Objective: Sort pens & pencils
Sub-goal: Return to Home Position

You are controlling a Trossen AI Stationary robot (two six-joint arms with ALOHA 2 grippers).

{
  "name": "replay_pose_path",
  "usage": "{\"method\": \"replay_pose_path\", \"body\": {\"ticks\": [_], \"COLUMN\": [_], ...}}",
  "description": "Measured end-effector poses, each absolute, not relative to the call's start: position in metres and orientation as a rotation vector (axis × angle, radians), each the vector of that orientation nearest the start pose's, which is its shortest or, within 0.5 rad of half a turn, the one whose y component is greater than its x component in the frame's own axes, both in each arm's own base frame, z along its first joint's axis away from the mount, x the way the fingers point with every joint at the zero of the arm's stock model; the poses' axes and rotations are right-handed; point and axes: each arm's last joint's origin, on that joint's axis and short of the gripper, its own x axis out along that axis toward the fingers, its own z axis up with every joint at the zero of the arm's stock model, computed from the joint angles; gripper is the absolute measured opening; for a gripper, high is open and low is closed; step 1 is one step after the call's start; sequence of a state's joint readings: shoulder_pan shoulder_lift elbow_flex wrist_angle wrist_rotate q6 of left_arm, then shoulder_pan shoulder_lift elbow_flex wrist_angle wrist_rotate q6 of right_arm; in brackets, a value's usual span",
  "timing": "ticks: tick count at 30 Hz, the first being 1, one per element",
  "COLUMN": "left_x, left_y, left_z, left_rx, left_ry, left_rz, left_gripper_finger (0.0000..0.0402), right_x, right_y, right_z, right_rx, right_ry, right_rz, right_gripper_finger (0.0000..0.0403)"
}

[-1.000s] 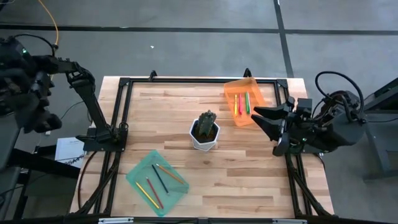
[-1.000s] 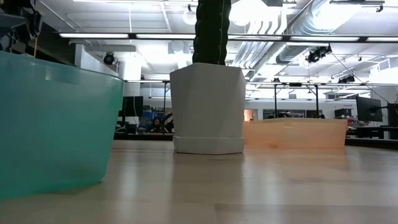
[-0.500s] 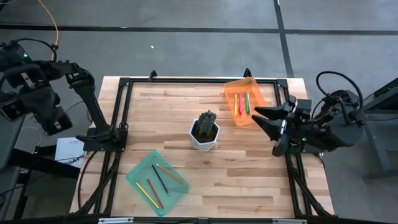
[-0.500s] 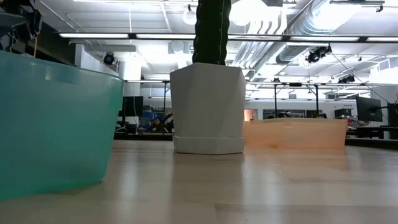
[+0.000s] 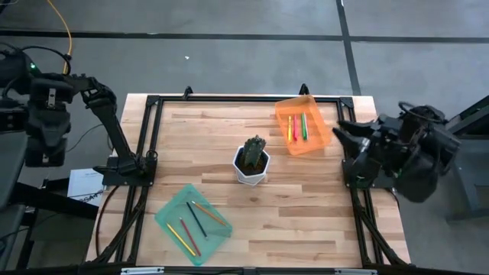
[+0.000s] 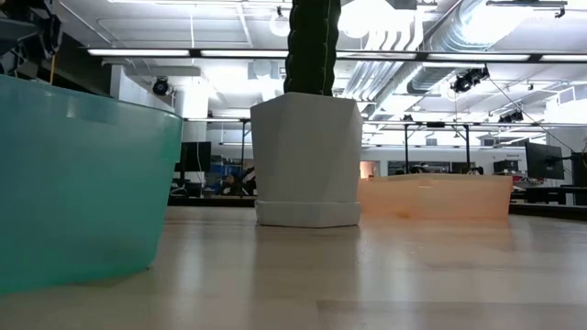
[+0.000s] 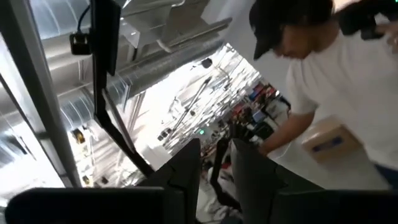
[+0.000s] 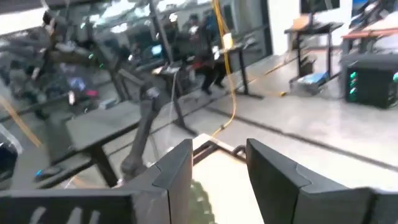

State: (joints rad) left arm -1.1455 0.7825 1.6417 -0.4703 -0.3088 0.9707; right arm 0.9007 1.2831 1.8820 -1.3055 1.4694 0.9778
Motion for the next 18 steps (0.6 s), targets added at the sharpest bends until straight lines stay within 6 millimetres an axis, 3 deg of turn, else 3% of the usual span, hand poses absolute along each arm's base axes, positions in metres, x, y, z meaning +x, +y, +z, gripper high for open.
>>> {"method": "replay_pose_path", "body": {"ticks": [4, 14, 18], "left_x": [0.024, 0.025, 0.026], "left_y": [-0.031, -0.029, -0.029], "left_z": [0.553, 0.555, 0.555], "left_rx": [0.557, 0.470, 0.468], "left_ry": [-0.653, -0.593, -0.585], "left_rz": [-0.613, -0.558, -0.543], "left_gripper_finger": [0.0078, 0.0078, 0.0079], "right_x": [0.113, 0.122, 0.132], "right_y": [0.115, 0.139, 0.154], "right_z": [0.486, 0.472, 0.475], "right_rx": [0.296, 0.302, 0.326], "right_ry": [-0.091, -0.088, -0.090], "right_rz": [-0.591, -0.559, -0.555], "right_gripper_finger": [0.0142, 0.0142, 0.0142]}}
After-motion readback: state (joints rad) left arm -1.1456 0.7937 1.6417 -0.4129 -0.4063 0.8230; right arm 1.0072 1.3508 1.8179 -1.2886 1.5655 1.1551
